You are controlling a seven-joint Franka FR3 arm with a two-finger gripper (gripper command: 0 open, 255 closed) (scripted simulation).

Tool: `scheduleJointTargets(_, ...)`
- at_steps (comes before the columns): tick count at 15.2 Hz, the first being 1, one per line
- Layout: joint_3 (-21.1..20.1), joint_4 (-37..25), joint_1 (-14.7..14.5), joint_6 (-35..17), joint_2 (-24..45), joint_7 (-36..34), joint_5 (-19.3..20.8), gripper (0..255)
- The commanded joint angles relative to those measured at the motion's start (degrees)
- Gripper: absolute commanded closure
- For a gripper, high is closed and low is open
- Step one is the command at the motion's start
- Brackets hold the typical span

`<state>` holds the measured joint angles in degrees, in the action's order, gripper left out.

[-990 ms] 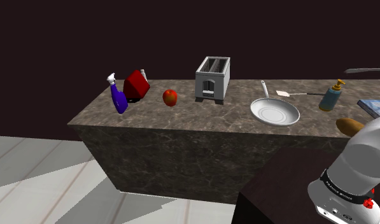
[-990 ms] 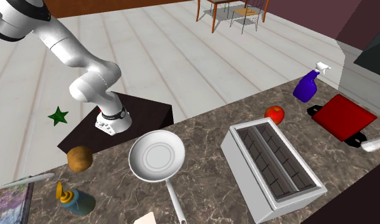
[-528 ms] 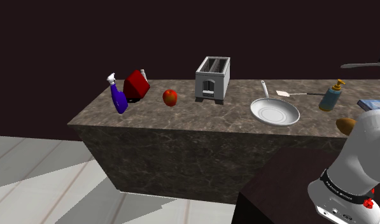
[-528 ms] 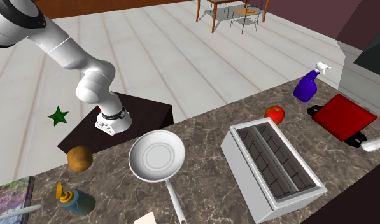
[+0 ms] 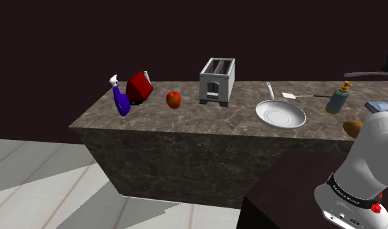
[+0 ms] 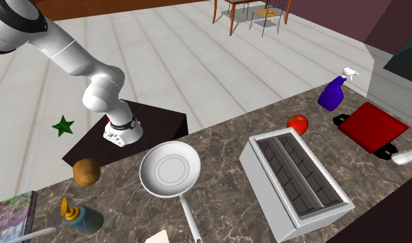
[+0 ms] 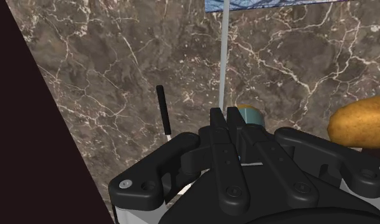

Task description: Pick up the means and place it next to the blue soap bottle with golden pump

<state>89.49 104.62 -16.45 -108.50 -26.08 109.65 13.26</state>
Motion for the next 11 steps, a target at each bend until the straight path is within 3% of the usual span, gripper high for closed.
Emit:
scheduleJointTargets(1, 0.57, 1.52, -0.14, -1.65, -0.26, -0.01, 0.37, 255)
scheduleJointTargets(11, 4.84, 7.03, -2.54, -8.48, -1.74, -0.22, 2.51, 255)
